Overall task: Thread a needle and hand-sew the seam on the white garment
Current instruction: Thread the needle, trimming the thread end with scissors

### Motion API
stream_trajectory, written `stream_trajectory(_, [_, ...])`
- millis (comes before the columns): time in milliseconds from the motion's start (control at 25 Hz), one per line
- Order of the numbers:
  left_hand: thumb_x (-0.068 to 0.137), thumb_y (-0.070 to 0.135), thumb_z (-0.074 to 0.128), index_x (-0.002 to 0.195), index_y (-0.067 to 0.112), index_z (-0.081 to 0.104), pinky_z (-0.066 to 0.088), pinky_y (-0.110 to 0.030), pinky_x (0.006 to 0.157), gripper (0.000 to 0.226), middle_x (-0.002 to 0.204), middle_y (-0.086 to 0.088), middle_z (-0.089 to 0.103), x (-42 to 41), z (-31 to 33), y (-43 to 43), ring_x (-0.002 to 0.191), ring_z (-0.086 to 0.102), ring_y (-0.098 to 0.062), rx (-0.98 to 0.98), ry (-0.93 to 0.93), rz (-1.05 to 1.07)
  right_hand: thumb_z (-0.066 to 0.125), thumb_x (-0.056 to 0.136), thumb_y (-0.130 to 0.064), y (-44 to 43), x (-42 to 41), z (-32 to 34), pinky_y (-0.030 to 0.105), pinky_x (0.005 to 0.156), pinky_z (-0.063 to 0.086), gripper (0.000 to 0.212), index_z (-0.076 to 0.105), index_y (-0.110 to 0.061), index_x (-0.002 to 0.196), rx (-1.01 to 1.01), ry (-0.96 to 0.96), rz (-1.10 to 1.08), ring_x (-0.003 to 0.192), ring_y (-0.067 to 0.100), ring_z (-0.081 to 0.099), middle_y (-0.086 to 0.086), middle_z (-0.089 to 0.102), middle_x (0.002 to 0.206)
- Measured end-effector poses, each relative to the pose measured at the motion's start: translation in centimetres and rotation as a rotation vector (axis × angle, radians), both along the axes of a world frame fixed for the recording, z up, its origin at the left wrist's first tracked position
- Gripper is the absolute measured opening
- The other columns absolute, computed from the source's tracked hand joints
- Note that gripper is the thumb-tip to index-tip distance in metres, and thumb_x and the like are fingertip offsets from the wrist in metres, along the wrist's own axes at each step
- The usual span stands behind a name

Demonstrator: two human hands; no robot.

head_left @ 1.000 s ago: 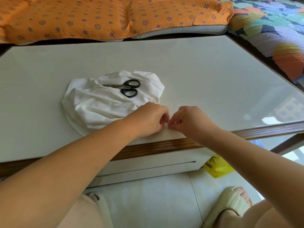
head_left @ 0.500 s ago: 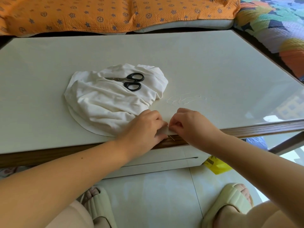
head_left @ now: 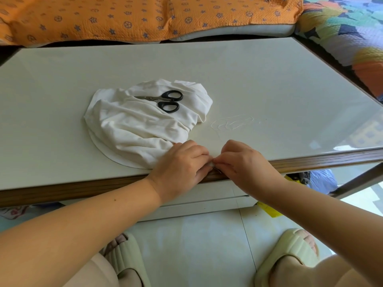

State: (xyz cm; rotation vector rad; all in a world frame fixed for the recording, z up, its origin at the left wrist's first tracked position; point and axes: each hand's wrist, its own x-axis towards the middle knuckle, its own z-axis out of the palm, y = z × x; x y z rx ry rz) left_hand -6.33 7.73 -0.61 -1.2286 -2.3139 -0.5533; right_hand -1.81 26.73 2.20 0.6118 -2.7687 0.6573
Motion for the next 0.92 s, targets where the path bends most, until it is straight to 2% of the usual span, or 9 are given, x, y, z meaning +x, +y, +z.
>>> stream_trajectory(80, [0.091,0.023,0.064,0.094,0.01,0.075,0.051,-0.041,0.068,0.017,0.092,-0.001,0.071,0.0,0.1,0.0,0.082,0.063,-0.025,0.013,-0.009,0.011,0.049,0.091,-0.026,0.1,0.1,-0.3,0.034,0.056,0.052,0.032,0.075,-0.01,0.084,-0.001,0.047,0.025,0.068,0.023,0.056,0.005,0.057,0.078])
stream_trajectory(200, [0.092,0.023,0.065,0.093,0.01,0.075,0.051,-0.04,0.07,0.016,0.09,-0.001,0.07,-0.1,-0.1,0.0,0.081,0.062,-0.025,0.032,-0.027,0.009,0.048,0.092,-0.023,0.3,0.1,-0.6,0.039,0.051,0.052,0.031,0.073,-0.008,0.082,0.0,0.117,0.029,0.066,0.024,0.056,0.006,0.057,0.078])
stream_trajectory(520, [0.085,0.023,0.071,0.094,0.012,0.076,0.049,-0.033,0.071,0.015,0.083,0.001,0.065,-0.1,-0.2,-0.1,0.077,0.057,-0.021,0.065,-0.042,0.032,0.054,0.092,-0.011,0.8,0.4,-1.1,0.039,0.056,0.052,0.018,0.067,-0.004,0.082,0.054,0.256,-0.007,0.065,0.026,0.056,0.009,0.057,0.079])
stream_trajectory(600, [0.083,0.029,0.071,0.095,0.014,0.076,0.048,-0.029,0.072,0.019,0.081,0.003,0.064,-0.1,0.0,-0.1,0.077,0.056,-0.018,0.084,-0.105,0.055,0.051,0.093,-0.012,0.9,0.5,-1.0,0.033,0.061,0.051,0.019,0.066,-0.003,0.085,0.028,0.277,-0.047,0.067,0.025,0.056,0.009,0.057,0.082])
stream_trajectory(680, [0.082,0.03,0.073,0.094,0.017,0.077,0.049,-0.024,0.074,0.018,0.079,0.006,0.065,0.2,1.0,0.3,0.077,0.056,-0.009,0.189,-0.271,0.122,0.052,0.094,-0.014,0.6,0.6,-0.4,0.021,0.065,0.045,0.017,0.065,-0.006,0.087,-0.072,0.216,-0.139,0.068,0.015,0.054,0.004,0.057,0.086])
stream_trajectory(720, [0.081,0.027,0.077,0.095,0.019,0.077,0.049,-0.02,0.074,0.016,0.079,0.008,0.066,0.6,1.7,0.5,0.075,0.057,-0.003,0.289,-0.437,0.173,0.055,0.096,-0.015,0.3,0.7,0.0,0.017,0.068,0.044,0.015,0.065,-0.01,0.087,-0.171,0.119,-0.219,0.068,0.007,0.053,0.0,0.057,0.087])
stream_trajectory(800, [0.079,0.022,0.081,0.096,0.024,0.077,0.049,-0.013,0.074,0.018,0.079,0.011,0.071,0.9,3.6,1.1,0.073,0.06,0.005,0.554,-0.852,0.238,0.059,0.096,-0.019,-0.4,0.8,1.3,0.01,0.067,0.042,0.013,0.064,-0.02,0.084,-0.46,-0.15,-0.385,0.07,0.002,0.055,-0.006,0.061,0.083])
stream_trajectory(840, [0.079,0.022,0.08,0.096,0.027,0.076,0.05,-0.013,0.074,0.019,0.082,0.01,0.073,1.0,4.4,1.3,0.074,0.062,0.005,0.677,-1.046,0.227,0.06,0.095,-0.023,-0.7,0.7,1.9,0.01,0.067,0.043,0.013,0.065,-0.021,0.083,-0.617,-0.279,-0.445,0.068,0.001,0.057,-0.006,0.063,0.078])
stream_trajectory(920, [0.08,0.02,0.078,0.094,0.026,0.077,0.051,-0.015,0.07,0.015,0.087,0.007,0.076,0.7,5.7,1.8,0.078,0.064,0.0,0.834,-1.26,0.2,0.061,0.094,-0.026,-1.1,0.2,2.8,0.018,0.067,0.046,0.013,0.069,-0.02,0.087,-0.862,-0.42,-0.495,0.062,0.003,0.057,-0.006,0.066,0.07])
